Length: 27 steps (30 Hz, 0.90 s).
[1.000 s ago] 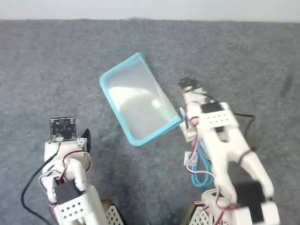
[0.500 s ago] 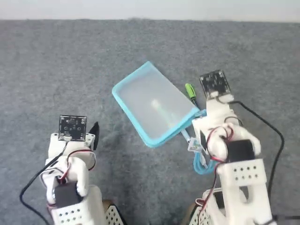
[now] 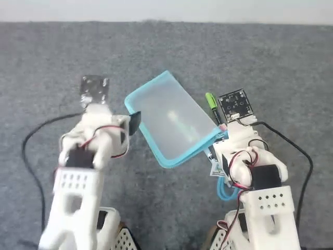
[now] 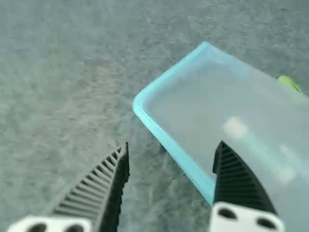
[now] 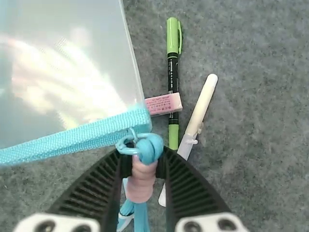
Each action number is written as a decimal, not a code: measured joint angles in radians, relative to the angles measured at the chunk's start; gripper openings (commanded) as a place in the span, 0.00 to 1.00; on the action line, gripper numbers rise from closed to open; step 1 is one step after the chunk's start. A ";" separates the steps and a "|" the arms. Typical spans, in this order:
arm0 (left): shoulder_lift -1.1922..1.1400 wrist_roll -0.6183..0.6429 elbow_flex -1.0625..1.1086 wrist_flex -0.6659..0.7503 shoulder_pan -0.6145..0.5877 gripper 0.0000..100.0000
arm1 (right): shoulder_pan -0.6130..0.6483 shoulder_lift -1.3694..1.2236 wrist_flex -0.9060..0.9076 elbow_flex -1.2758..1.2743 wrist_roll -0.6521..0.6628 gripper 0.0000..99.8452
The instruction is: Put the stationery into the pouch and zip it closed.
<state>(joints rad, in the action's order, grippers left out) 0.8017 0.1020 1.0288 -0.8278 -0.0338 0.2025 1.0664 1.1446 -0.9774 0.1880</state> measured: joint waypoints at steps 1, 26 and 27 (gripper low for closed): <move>-0.048 0.000 0.002 0.035 0.006 0.27 | 0.000 0.000 0.000 0.000 0.002 0.01; -0.353 0.002 0.084 0.250 0.175 0.27 | 0.499 -0.155 0.192 0.351 0.091 0.01; -0.321 0.002 0.084 0.229 0.152 0.27 | 0.499 -0.133 0.170 0.298 0.092 0.01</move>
<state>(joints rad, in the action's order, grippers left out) 0.4810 0.1036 1.1132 -0.5992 0.1181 0.7012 0.9329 1.3149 -0.6797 0.2800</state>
